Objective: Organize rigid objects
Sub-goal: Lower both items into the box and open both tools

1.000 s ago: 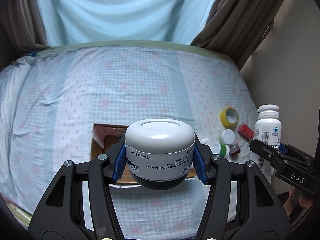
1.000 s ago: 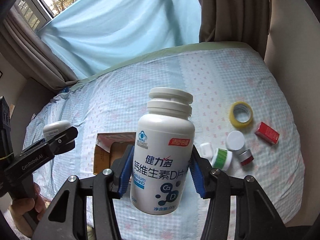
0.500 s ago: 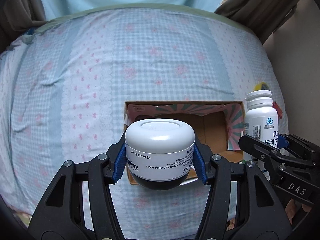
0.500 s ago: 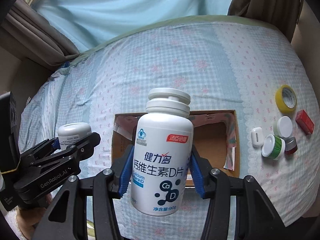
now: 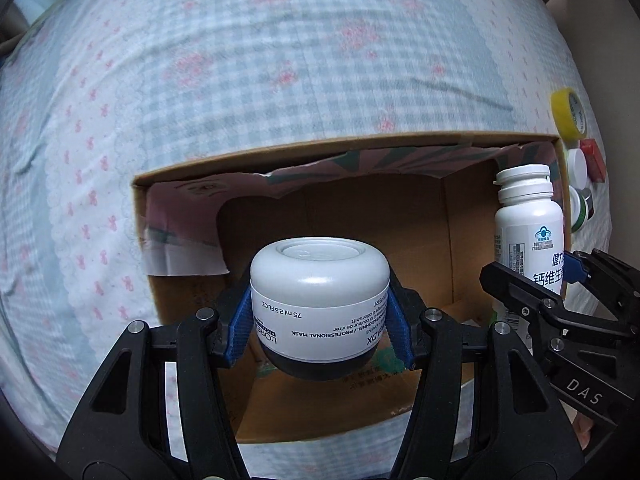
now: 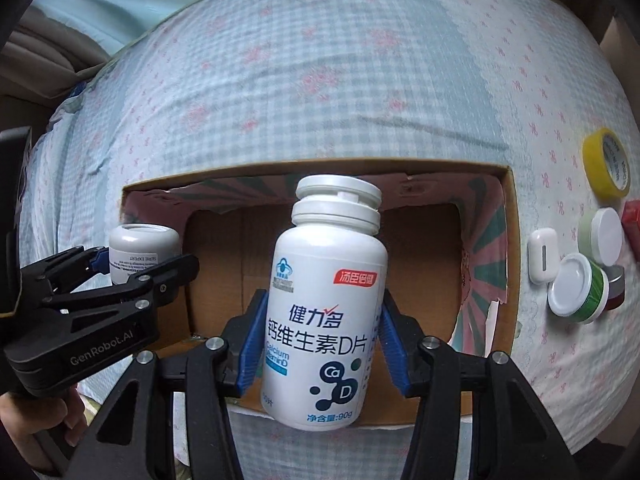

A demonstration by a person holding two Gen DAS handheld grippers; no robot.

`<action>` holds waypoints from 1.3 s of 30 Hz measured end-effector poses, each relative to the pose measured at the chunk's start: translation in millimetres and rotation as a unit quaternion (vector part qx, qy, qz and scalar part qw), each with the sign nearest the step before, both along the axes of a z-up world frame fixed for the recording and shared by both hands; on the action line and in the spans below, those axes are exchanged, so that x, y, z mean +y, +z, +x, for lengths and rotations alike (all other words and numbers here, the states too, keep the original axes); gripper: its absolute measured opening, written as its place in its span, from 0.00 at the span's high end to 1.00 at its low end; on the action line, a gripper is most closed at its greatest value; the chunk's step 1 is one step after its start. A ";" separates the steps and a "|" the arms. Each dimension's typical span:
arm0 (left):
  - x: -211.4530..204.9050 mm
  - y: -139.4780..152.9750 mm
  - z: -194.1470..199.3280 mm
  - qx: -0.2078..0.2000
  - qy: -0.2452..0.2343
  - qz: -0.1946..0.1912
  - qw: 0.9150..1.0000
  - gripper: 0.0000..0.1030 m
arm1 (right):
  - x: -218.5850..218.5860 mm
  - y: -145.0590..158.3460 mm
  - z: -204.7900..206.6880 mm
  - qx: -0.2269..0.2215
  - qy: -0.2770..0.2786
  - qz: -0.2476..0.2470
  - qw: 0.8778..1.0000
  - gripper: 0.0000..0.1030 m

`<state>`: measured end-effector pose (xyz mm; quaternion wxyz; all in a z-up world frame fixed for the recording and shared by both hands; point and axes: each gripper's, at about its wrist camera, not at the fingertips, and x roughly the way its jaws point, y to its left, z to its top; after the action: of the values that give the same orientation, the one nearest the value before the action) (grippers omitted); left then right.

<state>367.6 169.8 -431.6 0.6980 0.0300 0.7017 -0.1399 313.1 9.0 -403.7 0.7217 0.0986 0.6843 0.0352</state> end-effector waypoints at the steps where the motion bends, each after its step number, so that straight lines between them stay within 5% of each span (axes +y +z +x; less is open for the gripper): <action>1: 0.3 -6.5 1.2 0.011 0.005 -0.003 1.000 0.49 | -2.7 -5.8 -1.0 0.006 -0.004 0.001 1.000 0.53; 4: -3.2 -15.9 3.8 0.023 0.007 -0.008 1.000 0.49 | -2.8 -15.9 -4.0 0.015 0.004 -0.010 1.000 0.53; 9: -15.9 -5.3 7.1 -0.011 -0.023 0.008 1.000 0.48 | 0.9 -17.0 -6.1 -0.005 0.024 -0.010 1.000 0.53; 11: -17.9 5.9 6.5 -0.032 -0.032 0.005 0.999 0.02 | 7.8 -14.7 -7.5 -0.026 0.044 -0.032 0.998 0.51; 12: -17.8 11.0 6.9 -0.038 -0.033 -0.001 0.999 0.00 | 10.0 -15.5 -8.2 -0.024 0.052 -0.029 0.998 0.34; 13: -17.9 13.4 6.4 -0.042 -0.034 -0.002 0.999 0.00 | 11.6 -19.3 -9.0 -0.009 0.060 -0.026 0.998 0.00; 28: 9.6 35.6 -14.2 -0.049 0.015 -0.003 0.999 0.00 | -0.6 7.4 -24.6 -0.029 0.037 -0.009 0.999 0.00; 39: 35.7 121.4 -57.2 -0.105 0.045 -0.022 0.993 0.00 | 13.8 86.6 -59.1 -0.085 0.059 -0.031 0.994 0.00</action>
<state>310.3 205.5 -310.3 0.7738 -0.0028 0.6220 -0.1196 253.9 22.9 -317.1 0.7764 0.0326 0.6261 0.0644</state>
